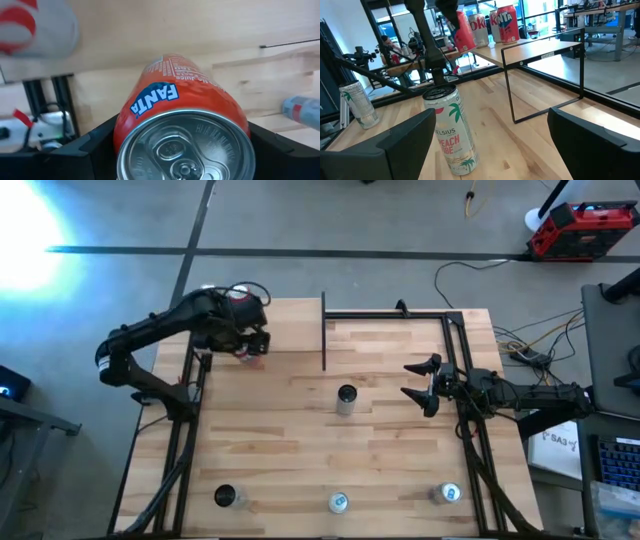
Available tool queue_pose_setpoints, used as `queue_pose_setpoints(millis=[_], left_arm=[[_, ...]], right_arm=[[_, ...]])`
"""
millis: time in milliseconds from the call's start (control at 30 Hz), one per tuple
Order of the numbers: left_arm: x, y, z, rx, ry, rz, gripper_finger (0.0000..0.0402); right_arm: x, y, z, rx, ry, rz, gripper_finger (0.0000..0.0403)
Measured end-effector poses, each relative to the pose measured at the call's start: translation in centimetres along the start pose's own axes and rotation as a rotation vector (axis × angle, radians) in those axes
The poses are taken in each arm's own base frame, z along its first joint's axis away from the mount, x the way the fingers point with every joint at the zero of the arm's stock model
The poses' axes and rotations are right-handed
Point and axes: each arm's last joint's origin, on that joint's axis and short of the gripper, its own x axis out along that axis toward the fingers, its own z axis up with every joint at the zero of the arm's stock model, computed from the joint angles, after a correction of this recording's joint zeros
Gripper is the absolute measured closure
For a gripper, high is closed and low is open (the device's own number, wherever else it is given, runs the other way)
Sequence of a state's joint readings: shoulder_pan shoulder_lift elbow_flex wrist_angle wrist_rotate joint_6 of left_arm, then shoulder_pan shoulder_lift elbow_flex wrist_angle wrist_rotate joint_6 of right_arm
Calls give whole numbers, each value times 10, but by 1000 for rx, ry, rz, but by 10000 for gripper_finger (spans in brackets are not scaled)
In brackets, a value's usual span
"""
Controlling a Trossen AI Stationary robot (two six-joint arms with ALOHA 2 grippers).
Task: Place canned beverage on shelf
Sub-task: Put the orange soda can and align the with the other orange soda can on the shelf
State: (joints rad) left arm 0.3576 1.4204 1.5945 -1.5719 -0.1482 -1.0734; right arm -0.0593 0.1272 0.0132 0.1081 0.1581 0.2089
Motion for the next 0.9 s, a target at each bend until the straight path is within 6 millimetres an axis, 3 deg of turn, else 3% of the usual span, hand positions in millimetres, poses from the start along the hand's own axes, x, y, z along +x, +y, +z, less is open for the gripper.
queue_pose_setpoints(millis=[233,533,900], left_arm=[[12,-1,16,51,17,44,116],[8,4,35,8,-3,36,116],[20,6,53,-8,23,77,116]], right_arm=[[0,0,0,0,0,0,35],[0,0,0,0,0,0,35],[0,0,0,0,0,0,35]])
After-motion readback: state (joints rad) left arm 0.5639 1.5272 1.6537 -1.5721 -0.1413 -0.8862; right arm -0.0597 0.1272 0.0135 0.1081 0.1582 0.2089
